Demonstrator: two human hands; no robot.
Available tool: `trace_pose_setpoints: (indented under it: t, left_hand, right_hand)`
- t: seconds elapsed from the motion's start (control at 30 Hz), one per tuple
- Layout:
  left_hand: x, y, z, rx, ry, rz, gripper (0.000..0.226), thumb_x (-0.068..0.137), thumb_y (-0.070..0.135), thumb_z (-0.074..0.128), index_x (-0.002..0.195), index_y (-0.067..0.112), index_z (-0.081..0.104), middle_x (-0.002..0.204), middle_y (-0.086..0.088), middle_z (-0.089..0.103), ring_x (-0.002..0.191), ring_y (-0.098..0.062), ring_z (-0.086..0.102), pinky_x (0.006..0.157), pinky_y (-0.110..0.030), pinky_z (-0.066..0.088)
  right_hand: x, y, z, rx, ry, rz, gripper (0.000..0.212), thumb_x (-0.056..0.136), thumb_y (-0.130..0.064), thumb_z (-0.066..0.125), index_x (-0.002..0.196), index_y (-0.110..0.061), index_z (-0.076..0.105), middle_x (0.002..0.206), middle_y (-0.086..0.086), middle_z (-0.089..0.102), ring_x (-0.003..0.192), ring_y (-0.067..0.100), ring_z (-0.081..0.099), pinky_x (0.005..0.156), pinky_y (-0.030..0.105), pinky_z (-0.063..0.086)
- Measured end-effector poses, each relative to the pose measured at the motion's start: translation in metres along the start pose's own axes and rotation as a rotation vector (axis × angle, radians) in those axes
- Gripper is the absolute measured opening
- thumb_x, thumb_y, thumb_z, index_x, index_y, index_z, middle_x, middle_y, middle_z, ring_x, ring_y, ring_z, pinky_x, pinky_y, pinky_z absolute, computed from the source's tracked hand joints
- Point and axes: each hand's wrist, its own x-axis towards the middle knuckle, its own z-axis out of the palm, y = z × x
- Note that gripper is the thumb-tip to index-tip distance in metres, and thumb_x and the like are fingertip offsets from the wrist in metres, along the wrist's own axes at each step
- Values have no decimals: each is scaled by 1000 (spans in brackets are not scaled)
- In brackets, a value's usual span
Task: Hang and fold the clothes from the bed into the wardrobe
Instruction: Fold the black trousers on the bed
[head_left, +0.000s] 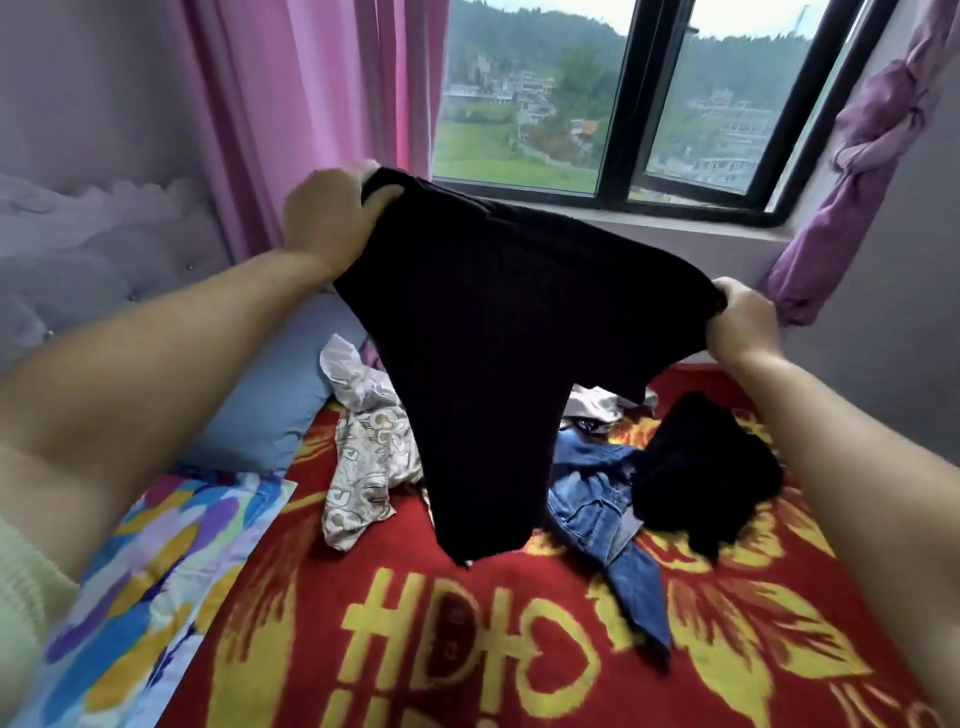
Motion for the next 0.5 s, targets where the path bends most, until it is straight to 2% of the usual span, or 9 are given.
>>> trace_pose_setpoints:
  t: [0.07, 0.13, 0.23, 0.3, 0.37, 0.43, 0.47, 0.5]
  left_hand:
    - [-22, 8, -13, -66, -3, 74, 44, 92, 52, 43, 106, 17, 65, 94, -17, 69, 88, -38, 63, 72, -41, 46]
    - [-63, 14, -19, -134, -74, 170, 49, 91, 54, 41, 104, 14, 66, 89, -16, 70, 83, -36, 66, 71, -42, 49]
    - [-154, 16, -14, -176, -190, 254, 54, 90, 51, 38, 100, 8, 69, 80, -16, 71, 71, -35, 69, 62, -39, 50]
    - [-226, 17, -7, -215, -267, 336, 52, 94, 49, 38, 97, 7, 69, 74, -15, 71, 61, -31, 68, 52, -34, 50]
    - [-304, 17, 2, -224, -358, 455, 42, 101, 46, 29, 96, 16, 58, 65, -10, 68, 53, -24, 66, 40, -29, 48]
    - [-384, 21, 10, -205, -468, 550, 19, 100, 32, 32, 95, 20, 47, 61, -3, 65, 50, -19, 64, 34, -26, 42]
    - [-430, 25, 13, -185, -547, 599, 6, 93, 22, 38, 94, 20, 44, 60, 1, 63, 48, -17, 62, 32, -25, 40]
    - [-469, 31, 16, -164, -631, 631, 12, 82, 16, 41, 93, 20, 42, 59, 3, 60, 46, -17, 60, 30, -24, 37]
  right_hand:
    - [-5, 10, -11, -44, -8, -4, 23, 84, -2, 46, 91, -10, 66, 90, 18, 66, 93, 35, 60, 71, 30, 34]
    - [-18, 29, -16, -103, -80, -14, 23, 79, 4, 48, 83, -10, 66, 82, 15, 65, 91, 36, 61, 69, 32, 35]
    - [-63, 70, -7, -167, -261, 59, 40, 76, 10, 48, 99, -11, 73, 106, 15, 69, 103, 31, 61, 80, 29, 40]
    - [-106, 101, 4, -185, -418, 41, 47, 73, 17, 46, 100, -9, 75, 115, 11, 68, 109, 27, 60, 85, 26, 40]
    - [-158, 136, 17, -236, -587, -41, 49, 70, 22, 48, 99, -5, 75, 116, 11, 68, 113, 26, 60, 90, 24, 39]
    - [-210, 174, 32, -325, -747, -130, 52, 69, 22, 50, 104, -7, 75, 117, 10, 68, 114, 26, 60, 88, 23, 38]
    - [-242, 196, 40, -349, -833, -155, 53, 70, 21, 50, 107, -8, 74, 120, 10, 67, 116, 26, 60, 89, 24, 38]
    - [-270, 216, 48, -364, -903, -182, 51, 73, 18, 51, 111, -10, 73, 124, 11, 64, 119, 25, 58, 94, 24, 37]
